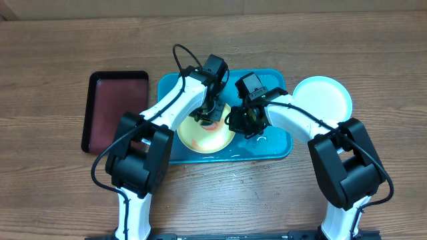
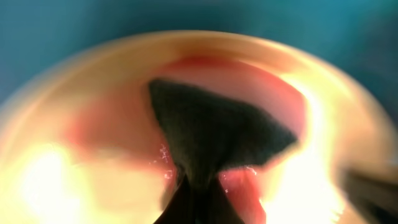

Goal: Clean dirty plates on tray and stack at the side
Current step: 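Scrub the yellow plate with the sponge using the left gripper, then lift the sponge up and away with the left gripper, then tilt up the yellow plate with the right gripper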

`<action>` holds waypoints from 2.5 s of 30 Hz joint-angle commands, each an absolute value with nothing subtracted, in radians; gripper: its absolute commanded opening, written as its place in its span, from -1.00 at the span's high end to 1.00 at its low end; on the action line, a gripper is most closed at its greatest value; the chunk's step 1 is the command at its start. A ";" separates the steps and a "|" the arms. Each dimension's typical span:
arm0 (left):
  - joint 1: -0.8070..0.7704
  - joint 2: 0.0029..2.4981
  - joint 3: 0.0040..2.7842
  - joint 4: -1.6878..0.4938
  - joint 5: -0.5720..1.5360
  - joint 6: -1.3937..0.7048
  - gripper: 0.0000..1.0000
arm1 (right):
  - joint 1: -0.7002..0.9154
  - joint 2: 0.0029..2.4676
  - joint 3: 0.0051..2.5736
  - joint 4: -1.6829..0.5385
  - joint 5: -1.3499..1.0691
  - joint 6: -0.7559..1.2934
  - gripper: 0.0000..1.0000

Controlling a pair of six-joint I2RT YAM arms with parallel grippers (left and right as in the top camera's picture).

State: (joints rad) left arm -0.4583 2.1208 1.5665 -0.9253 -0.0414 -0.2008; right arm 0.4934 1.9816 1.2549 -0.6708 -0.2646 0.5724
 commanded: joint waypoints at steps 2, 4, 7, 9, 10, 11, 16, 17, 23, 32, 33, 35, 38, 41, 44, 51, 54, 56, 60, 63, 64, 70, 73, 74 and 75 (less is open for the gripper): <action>-0.435 2.122 1.566 -0.984 -0.461 -0.453 0.92 | 0.500 2.015 1.230 -0.686 -0.226 0.571 0.92; -0.434 2.122 1.566 -1.019 -0.467 -0.454 0.91 | 0.500 2.015 1.230 -0.685 -0.226 0.571 0.92; -0.434 2.122 1.566 -1.081 -0.472 -0.453 0.92 | 0.500 2.015 1.230 -0.685 -0.226 0.571 0.92; -0.434 2.122 1.566 -1.116 -0.476 -0.453 0.91 | 0.500 2.015 1.230 -0.685 -0.226 0.571 0.92; -0.434 2.122 1.566 -1.130 -0.478 -0.453 0.92 | 0.500 2.015 1.230 -0.685 -0.226 0.571 0.92; -0.434 2.122 1.566 -1.141 -0.479 -0.453 0.91 | 0.500 2.015 1.230 -0.685 -0.226 0.571 0.92; -0.434 2.122 1.566 -1.135 -0.487 -0.453 0.92 | 0.500 2.015 1.230 -0.685 -0.226 0.571 0.92; -0.434 2.122 1.566 -1.119 -0.500 -0.454 0.92 | 0.500 2.015 1.230 -0.685 -0.226 0.571 0.92; -0.434 2.122 1.566 -0.915 -0.563 -0.453 0.92 | 0.500 2.015 1.230 -0.686 -0.226 0.571 0.92; -0.442 2.122 1.568 -0.761 -0.565 -0.450 0.91 | 0.500 2.015 1.230 -0.686 -0.226 0.571 0.92; -0.443 2.119 1.570 -0.770 -0.565 -0.450 0.91 | 0.500 2.015 1.230 -0.686 -0.226 0.571 0.92; -0.444 2.115 1.582 -0.804 -0.564 -0.450 0.91 | 0.500 2.015 1.230 -0.686 -0.226 0.571 0.92; -0.443 2.107 1.627 -0.876 -0.554 -0.450 0.91 | 0.500 2.015 1.230 -0.685 -0.226 0.571 0.92; -0.440 2.105 1.714 -0.973 -0.523 -0.451 0.91 | 0.500 2.015 1.230 -0.683 -0.226 0.571 0.92; -0.426 2.105 1.828 -1.071 -0.419 -0.449 0.91 | 0.500 2.015 1.230 -0.678 -0.226 0.571 0.92; -0.356 2.105 2.028 -1.230 -0.099 -0.333 0.92 | 0.500 2.015 1.230 -0.659 -0.226 0.570 0.92; -0.325 2.105 2.038 -1.256 -0.003 -0.286 0.91 | 0.500 2.015 1.230 -0.654 -0.221 0.561 0.92; -0.306 2.105 2.038 -1.283 0.025 -0.283 0.91 | 0.500 2.014 1.231 -0.661 -0.224 0.545 0.93; -0.281 2.105 2.037 -1.321 0.028 -0.275 0.91 | 0.499 1.997 1.248 -0.714 -0.229 0.531 0.93; -0.274 2.105 2.037 -1.327 0.027 -0.264 0.91 | 0.498 1.952 1.259 -0.759 -0.194 0.515 0.93; -0.274 2.105 2.037 -1.327 0.028 -0.264 0.91 | 0.498 1.930 1.261 -0.773 -0.165 0.515 0.92; -0.274 2.106 2.037 -1.327 0.028 -0.265 0.91 | 0.524 1.808 1.261 -0.846 0.056 0.527 0.93; -0.274 2.106 2.037 -1.327 0.028 -0.265 0.91 | 0.547 1.760 1.261 -0.875 0.175 0.538 0.93; -0.274 2.106 2.037 -1.327 0.028 -0.265 0.92 | 0.554 1.749 1.261 -0.882 0.207 0.550 0.93; -0.274 2.105 2.037 -1.327 0.028 -0.265 0.91 | 0.563 1.736 1.261 -0.890 0.246 0.554 0.93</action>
